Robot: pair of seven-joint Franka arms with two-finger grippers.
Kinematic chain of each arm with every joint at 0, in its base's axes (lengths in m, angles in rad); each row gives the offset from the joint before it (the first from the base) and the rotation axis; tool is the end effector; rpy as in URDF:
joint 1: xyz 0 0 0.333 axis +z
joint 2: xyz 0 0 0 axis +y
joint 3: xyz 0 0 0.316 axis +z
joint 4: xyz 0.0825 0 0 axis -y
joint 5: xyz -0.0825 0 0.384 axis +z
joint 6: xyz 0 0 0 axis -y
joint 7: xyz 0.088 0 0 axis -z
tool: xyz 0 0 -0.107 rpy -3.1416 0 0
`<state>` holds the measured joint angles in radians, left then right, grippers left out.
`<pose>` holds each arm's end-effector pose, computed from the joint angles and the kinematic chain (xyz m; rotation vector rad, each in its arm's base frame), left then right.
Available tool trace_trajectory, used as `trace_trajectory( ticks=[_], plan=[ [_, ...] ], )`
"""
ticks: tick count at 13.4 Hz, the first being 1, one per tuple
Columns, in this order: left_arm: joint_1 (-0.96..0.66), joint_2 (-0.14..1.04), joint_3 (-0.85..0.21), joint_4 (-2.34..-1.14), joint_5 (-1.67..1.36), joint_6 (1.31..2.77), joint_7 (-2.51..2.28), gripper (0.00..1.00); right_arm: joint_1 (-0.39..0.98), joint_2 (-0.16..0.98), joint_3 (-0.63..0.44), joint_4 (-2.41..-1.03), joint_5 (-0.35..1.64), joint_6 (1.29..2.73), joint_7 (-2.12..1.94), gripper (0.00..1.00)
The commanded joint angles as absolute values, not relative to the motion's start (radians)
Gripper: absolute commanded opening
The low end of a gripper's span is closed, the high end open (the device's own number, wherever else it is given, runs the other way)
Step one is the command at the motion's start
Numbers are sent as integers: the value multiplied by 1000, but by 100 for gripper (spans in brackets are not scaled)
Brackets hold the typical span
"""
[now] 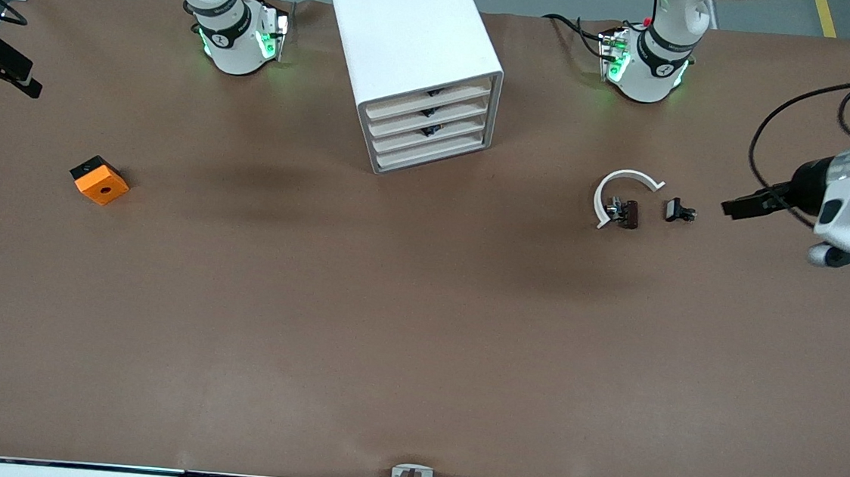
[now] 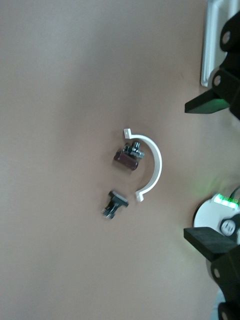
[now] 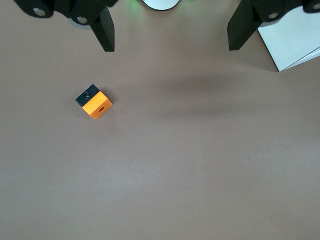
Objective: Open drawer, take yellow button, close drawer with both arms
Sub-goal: 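Reach the left gripper to a drawer handle of the white cabinet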
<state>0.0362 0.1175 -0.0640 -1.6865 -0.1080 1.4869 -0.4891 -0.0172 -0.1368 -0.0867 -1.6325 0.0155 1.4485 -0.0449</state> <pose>0.5615 -0.0264 0.5004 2.9833 0.7122 -0.5196 0.4955 -0.0533 0.6571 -3.1089 0.0877 0.0709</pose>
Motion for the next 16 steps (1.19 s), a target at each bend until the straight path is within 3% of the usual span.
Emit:
trace_trajectory(
  ticks=[1, 5, 12, 16],
  plan=[
    [31, 182, -101, -1660, -171, 1476, -664, 100, -8, -164, -94, -1657, 20, 1459, -52, 100],
    [11, 280, -119, -1661, -299, 1474, -950, 100, -8, -161, -94, -1651, 20, 1459, -51, 100],
    [-184, 409, -129, -1649, -392, 1515, -1533, 100, -8, -156, -94, -1638, 20, 1457, -38, 100],
    [-261, 538, -129, -1557, -493, 1519, -1874, 100, -9, -152, -94, -1629, 20, 1457, -43, 100]
  ],
)
